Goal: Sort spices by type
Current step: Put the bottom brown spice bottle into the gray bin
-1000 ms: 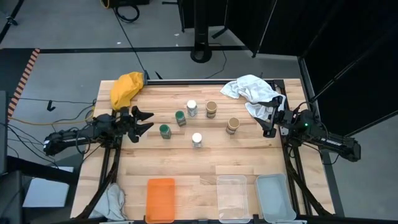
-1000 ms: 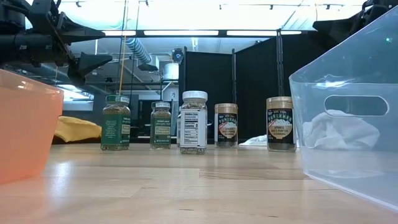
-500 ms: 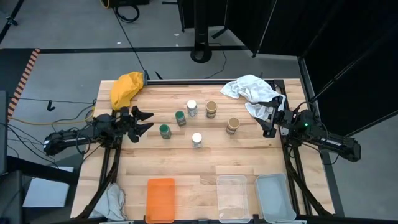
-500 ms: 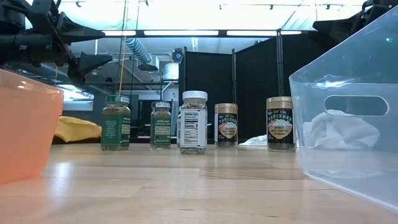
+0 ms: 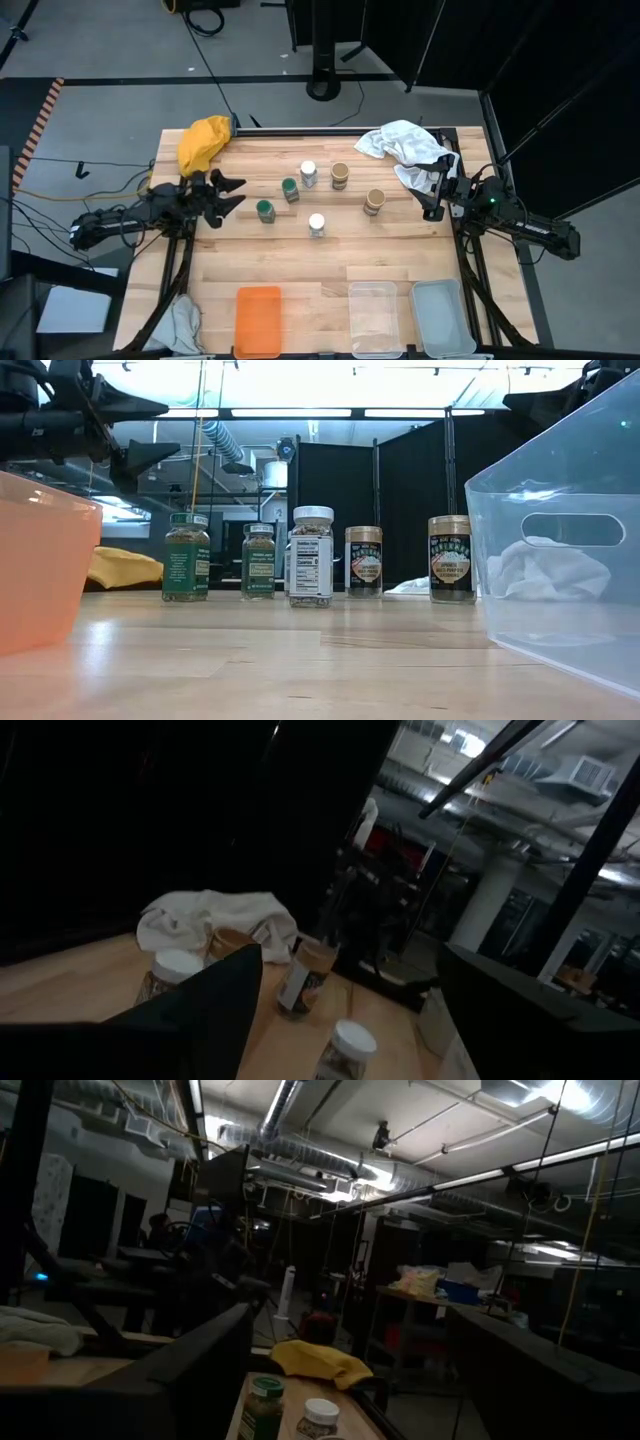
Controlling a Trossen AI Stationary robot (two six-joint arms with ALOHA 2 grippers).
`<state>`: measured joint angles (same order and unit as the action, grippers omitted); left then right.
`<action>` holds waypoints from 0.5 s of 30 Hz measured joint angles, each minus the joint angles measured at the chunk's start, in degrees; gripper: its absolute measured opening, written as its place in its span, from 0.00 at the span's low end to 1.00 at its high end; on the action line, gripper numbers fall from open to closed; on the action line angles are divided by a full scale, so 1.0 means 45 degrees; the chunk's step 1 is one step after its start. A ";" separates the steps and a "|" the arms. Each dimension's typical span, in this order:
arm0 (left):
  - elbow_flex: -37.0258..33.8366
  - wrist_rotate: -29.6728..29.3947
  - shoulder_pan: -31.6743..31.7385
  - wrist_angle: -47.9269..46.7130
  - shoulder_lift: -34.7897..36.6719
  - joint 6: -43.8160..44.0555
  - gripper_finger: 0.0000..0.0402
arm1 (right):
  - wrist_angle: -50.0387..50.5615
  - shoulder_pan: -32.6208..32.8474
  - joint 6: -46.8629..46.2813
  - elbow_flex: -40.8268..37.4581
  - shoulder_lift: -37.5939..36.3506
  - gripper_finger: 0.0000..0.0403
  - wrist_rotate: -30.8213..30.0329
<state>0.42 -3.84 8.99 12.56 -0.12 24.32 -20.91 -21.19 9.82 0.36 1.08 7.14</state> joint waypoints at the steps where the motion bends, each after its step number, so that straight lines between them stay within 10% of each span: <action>1: -0.0002 -0.0004 -0.0003 0.0247 -0.0005 -0.0002 0.76 | 0.0000 0.0000 0.0000 0.0000 0.0000 0.84 0.0000; 15: -0.0004 -0.1641 -0.0005 0.2375 -0.0005 0.1812 0.76 | 0.0000 0.0000 0.0000 0.0000 -0.0001 0.84 0.0004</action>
<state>0.40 -11.23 8.97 23.24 -0.14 32.47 -20.91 -21.19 9.82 0.36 1.08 7.15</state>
